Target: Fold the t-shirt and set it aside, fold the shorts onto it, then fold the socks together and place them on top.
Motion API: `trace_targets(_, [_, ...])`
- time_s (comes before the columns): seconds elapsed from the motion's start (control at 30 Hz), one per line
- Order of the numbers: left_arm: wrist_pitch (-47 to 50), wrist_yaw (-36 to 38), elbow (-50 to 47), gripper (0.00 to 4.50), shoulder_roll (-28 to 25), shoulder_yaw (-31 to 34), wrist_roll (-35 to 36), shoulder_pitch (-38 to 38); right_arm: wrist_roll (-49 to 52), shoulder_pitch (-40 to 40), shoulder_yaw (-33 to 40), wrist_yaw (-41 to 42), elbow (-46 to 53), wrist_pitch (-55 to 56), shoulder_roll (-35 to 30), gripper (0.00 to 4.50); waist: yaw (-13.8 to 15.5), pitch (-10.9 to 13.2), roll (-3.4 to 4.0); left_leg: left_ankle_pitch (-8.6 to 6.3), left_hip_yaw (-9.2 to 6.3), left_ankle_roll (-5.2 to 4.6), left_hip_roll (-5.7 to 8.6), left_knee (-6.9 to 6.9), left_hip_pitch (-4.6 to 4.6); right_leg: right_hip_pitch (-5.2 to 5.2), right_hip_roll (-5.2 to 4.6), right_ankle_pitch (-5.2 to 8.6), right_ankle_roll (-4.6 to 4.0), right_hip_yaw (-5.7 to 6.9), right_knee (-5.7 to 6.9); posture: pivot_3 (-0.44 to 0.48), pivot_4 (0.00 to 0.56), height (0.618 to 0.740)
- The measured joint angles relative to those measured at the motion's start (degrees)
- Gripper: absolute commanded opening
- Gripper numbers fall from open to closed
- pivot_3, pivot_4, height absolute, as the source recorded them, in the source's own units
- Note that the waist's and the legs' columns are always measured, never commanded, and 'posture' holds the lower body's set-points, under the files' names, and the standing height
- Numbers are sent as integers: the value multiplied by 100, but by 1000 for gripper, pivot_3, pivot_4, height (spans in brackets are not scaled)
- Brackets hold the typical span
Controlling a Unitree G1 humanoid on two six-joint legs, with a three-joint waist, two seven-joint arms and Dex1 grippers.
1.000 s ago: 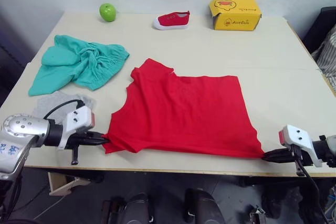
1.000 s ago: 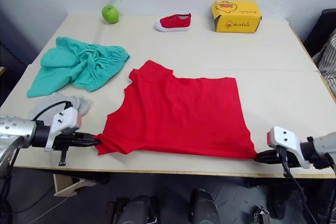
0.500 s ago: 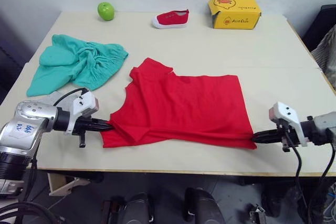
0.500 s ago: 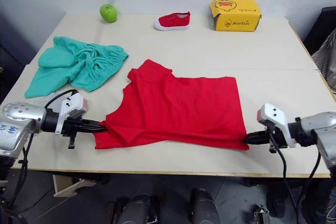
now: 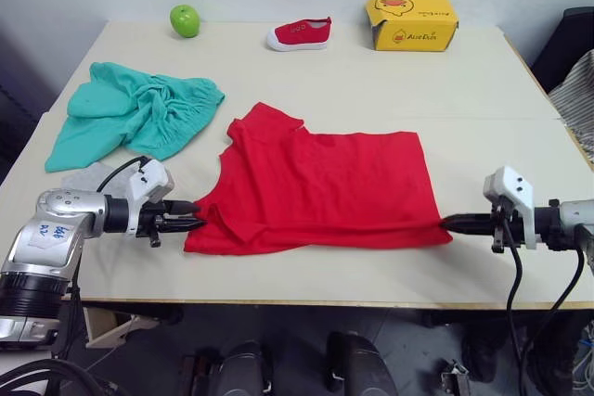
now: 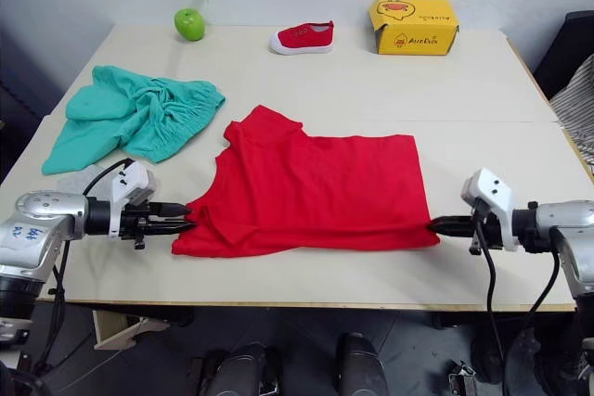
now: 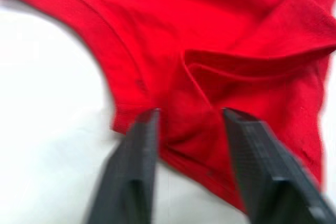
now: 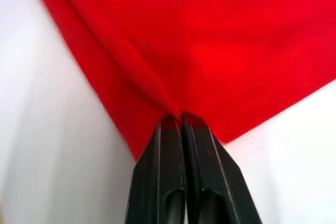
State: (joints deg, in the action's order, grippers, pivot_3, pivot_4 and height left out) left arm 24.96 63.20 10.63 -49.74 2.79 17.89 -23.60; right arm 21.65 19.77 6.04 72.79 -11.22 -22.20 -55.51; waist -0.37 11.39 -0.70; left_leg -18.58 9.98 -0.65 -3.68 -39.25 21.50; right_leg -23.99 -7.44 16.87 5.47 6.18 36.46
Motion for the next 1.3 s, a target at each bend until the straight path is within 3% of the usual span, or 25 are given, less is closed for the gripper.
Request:
trace_targets(0.17, [-608, -616, 114, 4496, 318, 551, -6, 150, -102, 9, 171, -366, -125, 441, 101, 2771, 1, 0, 0, 0, 1, 0, -1, 1, 1, -1, -3, 0, 0, 0, 0, 0, 150, 740])
trace_targets(0.27, [-764, -869, 296, 4369, 349, 1047, 53, 245, -96, -43, 492, -562, -321, 715, 138, 3859, -5, 0, 0, 0, 2, -1, -1, 2, 0, -1, -3, -1, 1, -1, 0, 0, 150, 740])
trace_targets(0.3, [-836, -813, 310, 4119, 318, 1215, 126, 340, 4, -109, 635, -543, -289, 702, 140, 3872, -8, 0, 0, 0, 3, -1, -1, 3, 0, -2, -2, 0, 1, -1, -1, 0, 150, 740])
trace_targets(0.4, [-976, -320, 126, 3273, 120, 1496, 412, 861, 501, -575, 991, -285, 263, 397, 140, 3398, -33, 0, 0, -1, 2, 0, -8, 12, 1, -3, 1, 0, 1, 0, 2, 0, 150, 740])
trace_targets(0.57, [-1334, 567, -1008, 1575, -239, 1507, 559, 1769, 872, -1514, 920, -55, 1761, 375, 388, 1587, -34, -1, -1, -10, 1, -2, -10, 15, -10, 8, -6, -3, 5, 0, -19, 0, 150, 740])
trace_targets(0.63, [-1438, 640, -1531, 827, -149, 1260, 559, 1977, 724, -1654, 600, -122, 2069, 776, 794, 767, -37, -1, -1, -15, 0, -1, -10, 16, -16, 17, -6, -9, 10, 0, -26, 0, 150, 740])
trace_targets(0.73, [-1649, 625, -1862, 16, 93, 803, 434, 2037, 497, -1653, 195, -247, 2136, 1221, 1245, 0, -25, -1, -1, -14, -1, -2, -8, 16, -15, 18, -6, -13, 10, -1, -28, 0, 150, 740])
trace_targets(1.0, [-2594, 225, -1160, 16, 867, -346, -500, 1175, -606, -1094, -668, -714, 1239, 2441, 1941, 0, -20, -1, -1, -12, 3, -7, 3, 12, -11, 17, 1, -17, 11, 1, -34, 0, 150, 740])
trace_targets(1.3, [-2962, -440, 52, 16, 1341, -487, -897, 320, -1007, -523, -642, -1173, 1, 2997, 1937, 0, -39, -1, -1, -7, 5, -14, 0, 10, -10, 20, 1, -19, 15, 1, -40, 0, 150, 740])
